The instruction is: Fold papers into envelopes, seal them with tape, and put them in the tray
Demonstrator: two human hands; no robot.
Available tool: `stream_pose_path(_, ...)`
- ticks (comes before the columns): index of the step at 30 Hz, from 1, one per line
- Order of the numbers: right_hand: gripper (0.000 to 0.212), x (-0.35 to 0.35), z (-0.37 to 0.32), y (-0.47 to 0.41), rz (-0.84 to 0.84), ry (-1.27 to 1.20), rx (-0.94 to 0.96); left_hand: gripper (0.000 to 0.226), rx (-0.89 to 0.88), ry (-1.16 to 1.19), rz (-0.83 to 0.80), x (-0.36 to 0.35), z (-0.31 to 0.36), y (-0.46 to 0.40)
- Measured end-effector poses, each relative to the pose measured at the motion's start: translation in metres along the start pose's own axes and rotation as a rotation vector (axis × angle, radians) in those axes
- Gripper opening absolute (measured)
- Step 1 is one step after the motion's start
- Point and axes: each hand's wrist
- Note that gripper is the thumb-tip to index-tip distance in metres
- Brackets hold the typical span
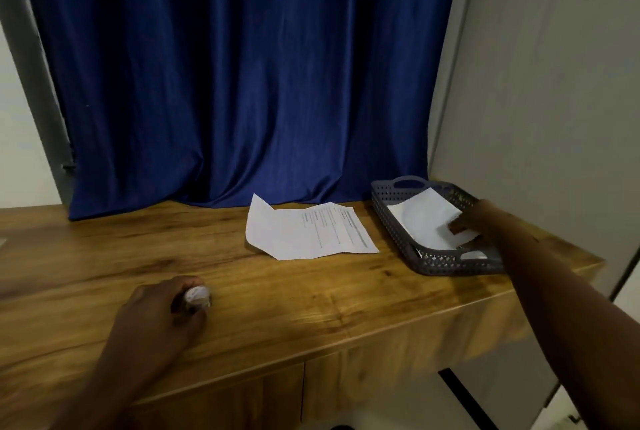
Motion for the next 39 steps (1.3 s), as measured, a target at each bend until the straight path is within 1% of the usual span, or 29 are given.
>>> stream_pose_path(2, 0.073, 0.000, -0.001, 0.003, 0.059, 0.272, 0.062, 0.032, -0.010, -0.003, -0.001, 0.000, 0.000, 0.000)
stream_pose_path(3, 0.075, 0.000, -0.004, 0.012, 0.090, 0.399, 0.101, 0.031, -0.015, -0.003, 0.001, 0.000, -0.001, 0.000)
stream_pose_path(4, 0.071, 0.001, -0.007, 0.021, 0.123, 0.480, 0.145, 0.031, -0.018, -0.003, 0.003, 0.000, -0.001, 0.000)
stream_pose_path(6, 0.055, 0.001, -0.013, 0.037, 0.223, 0.592, 0.262, 0.031, -0.009, 0.001, 0.004, 0.000, 0.000, 0.000)
stream_pose_path(7, 0.050, 0.000, -0.018, 0.043, 0.328, 0.613, 0.310, 0.032, -0.003, 0.000, 0.003, 0.000, 0.000, 0.000)
stream_pose_path(9, 0.047, -0.007, -0.032, 0.054, 0.555, 0.544, 0.423, 0.032, 0.006, 0.002, 0.004, 0.001, 0.001, 0.000)
stream_pose_path(10, 0.046, -0.016, -0.041, 0.064, 0.610, 0.484, 0.524, 0.031, 0.004, 0.007, 0.005, 0.001, 0.002, 0.000)
stream_pose_path(11, 0.046, -0.028, -0.051, 0.074, 0.615, 0.420, 0.633, 0.031, 0.001, 0.014, 0.004, 0.001, 0.002, 0.001)
stream_pose_path(13, 0.048, -0.060, -0.072, 0.104, 0.524, 0.321, 0.823, 0.030, -0.004, 0.024, 0.001, 0.003, 0.003, 0.003)
stream_pose_path(15, 0.055, -0.095, -0.091, 0.137, 0.390, 0.301, 0.925, 0.028, 0.005, 0.049, 0.001, 0.004, 0.005, 0.006)
stream_pose_path(17, 0.072, -0.133, -0.108, 0.163, 0.241, 0.325, 0.927, 0.026, 0.052, 0.162, 0.026, 0.007, 0.009, 0.006)
stream_pose_path(19, 0.093, -0.170, -0.122, 0.177, 0.110, 0.349, 0.869, 0.029, 0.138, 0.356, 0.068, 0.012, 0.012, 0.005)
stream_pose_path(21, 0.106, -0.202, -0.133, 0.181, 0.072, 0.397, 0.858, 0.036, 0.209, 0.490, 0.109, 0.022, 0.005, 0.004)
stream_pose_path(22, 0.107, -0.215, -0.138, 0.181, 0.083, 0.419, 0.853, 0.038, 0.222, 0.498, 0.129, 0.030, -0.002, 0.005)
stream_pose_path(24, 0.101, -0.233, -0.144, 0.176, 0.132, 0.460, 0.844, 0.036, 0.229, 0.443, 0.191, 0.053, -0.017, 0.011)
stream_pose_path(27, 0.092, -0.244, -0.143, 0.168, 0.180, 0.521, 0.834, 0.027, 0.258, 0.244, 0.343, 0.100, -0.045, 0.020)
stream_pose_path(30, 0.085, -0.247, -0.140, 0.163, 0.205, 0.541, 0.829, 0.029, 0.324, 0.084, 0.452, 0.145, -0.082, 0.022)
stream_pose_path(33, 0.075, -0.248, -0.142, 0.159, 0.167, 0.542, 0.824, 0.040, 0.337, -0.055, 0.423, 0.163, -0.113, 0.020)
stream_pose_path(35, 0.068, -0.248, -0.141, 0.158, 0.144, 0.550, 0.826, 0.038, 0.332, -0.109, 0.405, 0.162, -0.119, 0.016)
stream_pose_path(37, 0.056, -0.246, -0.139, 0.158, 0.166, 0.573, 0.866, 0.032, 0.329, -0.155, 0.383, 0.158, -0.122, 0.014)
stream_pose_path(38, 0.051, -0.244, -0.138, 0.160, 0.165, 0.574, 0.880, 0.033, 0.320, -0.170, 0.363, 0.156, -0.126, 0.013)
stream_pose_path(39, 0.047, -0.243, -0.138, 0.163, 0.161, 0.560, 0.896, 0.040, 0.313, -0.184, 0.343, 0.154, -0.128, 0.014)
Point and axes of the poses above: each hand's wrist, its own y-axis away from the middle knuckle, its own x-axis out of the back of the hand, z = x × y, and after that the axes turned 11 degrees about y, right-handed
